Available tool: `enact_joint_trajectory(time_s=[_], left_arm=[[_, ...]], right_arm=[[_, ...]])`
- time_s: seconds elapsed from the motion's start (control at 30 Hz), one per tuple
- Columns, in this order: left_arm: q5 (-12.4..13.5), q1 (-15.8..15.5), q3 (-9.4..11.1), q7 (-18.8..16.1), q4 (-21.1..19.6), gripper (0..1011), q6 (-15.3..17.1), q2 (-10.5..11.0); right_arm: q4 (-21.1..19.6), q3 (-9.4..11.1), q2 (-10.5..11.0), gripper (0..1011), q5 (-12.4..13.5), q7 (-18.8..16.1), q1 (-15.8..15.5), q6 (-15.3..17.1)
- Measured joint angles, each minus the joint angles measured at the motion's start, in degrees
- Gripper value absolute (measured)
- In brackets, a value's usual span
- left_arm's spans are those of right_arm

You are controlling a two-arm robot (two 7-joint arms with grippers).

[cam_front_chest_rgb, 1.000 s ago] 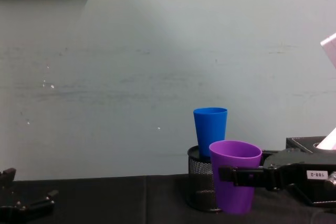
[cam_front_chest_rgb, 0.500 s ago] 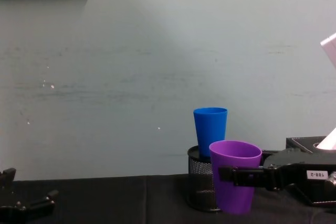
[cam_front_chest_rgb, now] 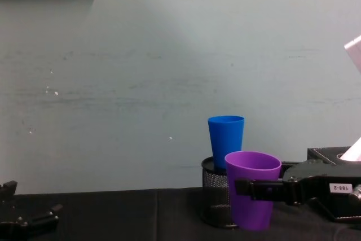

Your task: Pick up one cup with a gripper and tap it against the other cup.

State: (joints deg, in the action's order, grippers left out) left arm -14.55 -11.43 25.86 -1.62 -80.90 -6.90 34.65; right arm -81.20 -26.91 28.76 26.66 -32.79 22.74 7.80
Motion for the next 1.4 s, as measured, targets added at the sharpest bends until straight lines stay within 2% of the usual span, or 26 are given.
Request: enact_joint_trajectory(time_s=[1.03, 1.23, 1.4], left_arm=[[0.0, 0.0, 0.0, 0.0, 0.0, 1000, 0.0, 0.0], [0.0, 0.0, 0.0, 0.0, 0.0, 1000, 0.0, 0.0], [0.0, 0.0, 0.0, 0.0, 0.0, 1000, 0.0, 0.0]], right_arm=[[0.2, -0.3, -0.1, 726, 0.1, 0.1, 0.3, 0.0], [1.9, -0.8, -1.0, 726, 0.1, 0.2, 2.3, 0.3], [4.4, -1.6, -2.2, 726, -0.5, 0.4, 5.5, 1.4]])
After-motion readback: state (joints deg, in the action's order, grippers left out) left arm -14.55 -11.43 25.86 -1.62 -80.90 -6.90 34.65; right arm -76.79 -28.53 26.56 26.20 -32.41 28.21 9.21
